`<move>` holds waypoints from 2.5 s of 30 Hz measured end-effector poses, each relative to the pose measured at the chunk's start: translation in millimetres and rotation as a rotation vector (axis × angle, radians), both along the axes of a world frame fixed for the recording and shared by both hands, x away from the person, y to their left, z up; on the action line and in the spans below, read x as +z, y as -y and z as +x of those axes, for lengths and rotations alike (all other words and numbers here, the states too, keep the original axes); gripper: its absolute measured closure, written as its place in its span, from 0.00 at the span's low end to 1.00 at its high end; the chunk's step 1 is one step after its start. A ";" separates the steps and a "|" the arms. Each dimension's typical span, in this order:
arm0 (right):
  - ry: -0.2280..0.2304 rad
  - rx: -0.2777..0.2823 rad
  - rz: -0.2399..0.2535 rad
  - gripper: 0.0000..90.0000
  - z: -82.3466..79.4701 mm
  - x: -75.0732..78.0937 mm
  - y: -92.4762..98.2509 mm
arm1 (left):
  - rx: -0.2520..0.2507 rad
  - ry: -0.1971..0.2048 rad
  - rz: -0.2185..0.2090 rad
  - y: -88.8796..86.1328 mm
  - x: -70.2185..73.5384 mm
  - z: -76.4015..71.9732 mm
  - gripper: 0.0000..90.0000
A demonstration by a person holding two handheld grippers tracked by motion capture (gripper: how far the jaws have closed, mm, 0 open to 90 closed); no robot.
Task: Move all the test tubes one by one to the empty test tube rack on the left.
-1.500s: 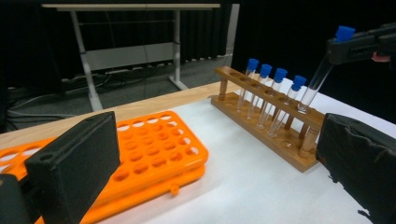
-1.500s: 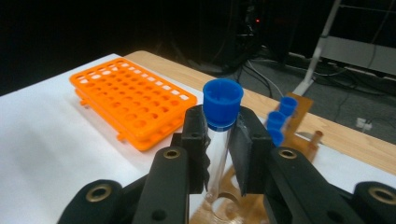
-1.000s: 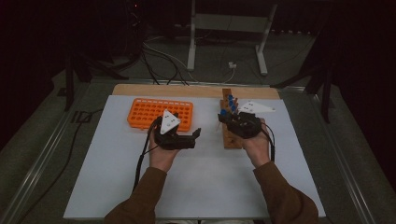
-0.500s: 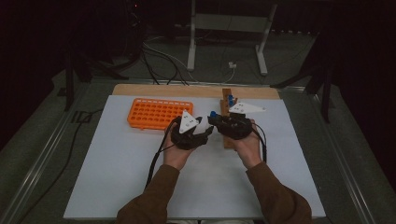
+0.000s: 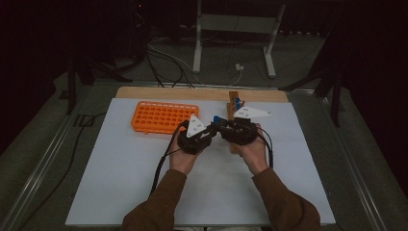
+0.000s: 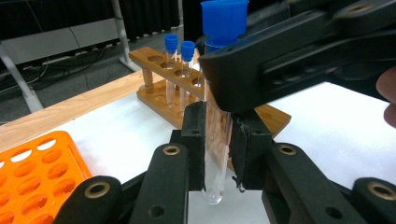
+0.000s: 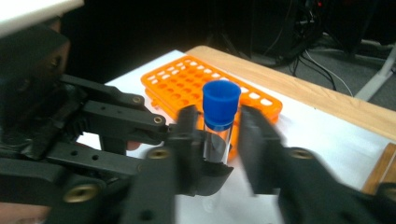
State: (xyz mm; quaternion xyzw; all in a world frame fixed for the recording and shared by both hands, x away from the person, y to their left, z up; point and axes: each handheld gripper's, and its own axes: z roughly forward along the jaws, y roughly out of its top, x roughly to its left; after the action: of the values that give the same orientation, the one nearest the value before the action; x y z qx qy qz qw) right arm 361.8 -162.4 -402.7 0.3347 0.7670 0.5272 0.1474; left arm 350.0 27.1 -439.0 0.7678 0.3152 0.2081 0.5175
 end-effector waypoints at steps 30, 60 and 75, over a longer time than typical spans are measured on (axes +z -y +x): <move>0.034 -0.154 0.025 0.00 -26.0 -26.5 84.9 | 0.106 -0.008 -0.037 -31.4 -1.0 22.8 0.86; 0.035 -0.210 0.041 0.00 -40.7 -48.8 109.5 | 0.273 -0.044 -0.001 -46.3 -41.3 69.1 0.87; 0.034 -0.205 0.035 0.01 -40.3 -50.8 109.8 | 0.263 -0.080 0.056 -43.0 -58.6 69.6 0.87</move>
State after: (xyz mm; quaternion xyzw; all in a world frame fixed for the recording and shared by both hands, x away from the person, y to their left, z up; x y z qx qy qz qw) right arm 321.5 -272.2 -453.5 0.4049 0.7169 0.5281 0.2077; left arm 419.7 70.2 -497.7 0.7417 0.4274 0.2521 0.4513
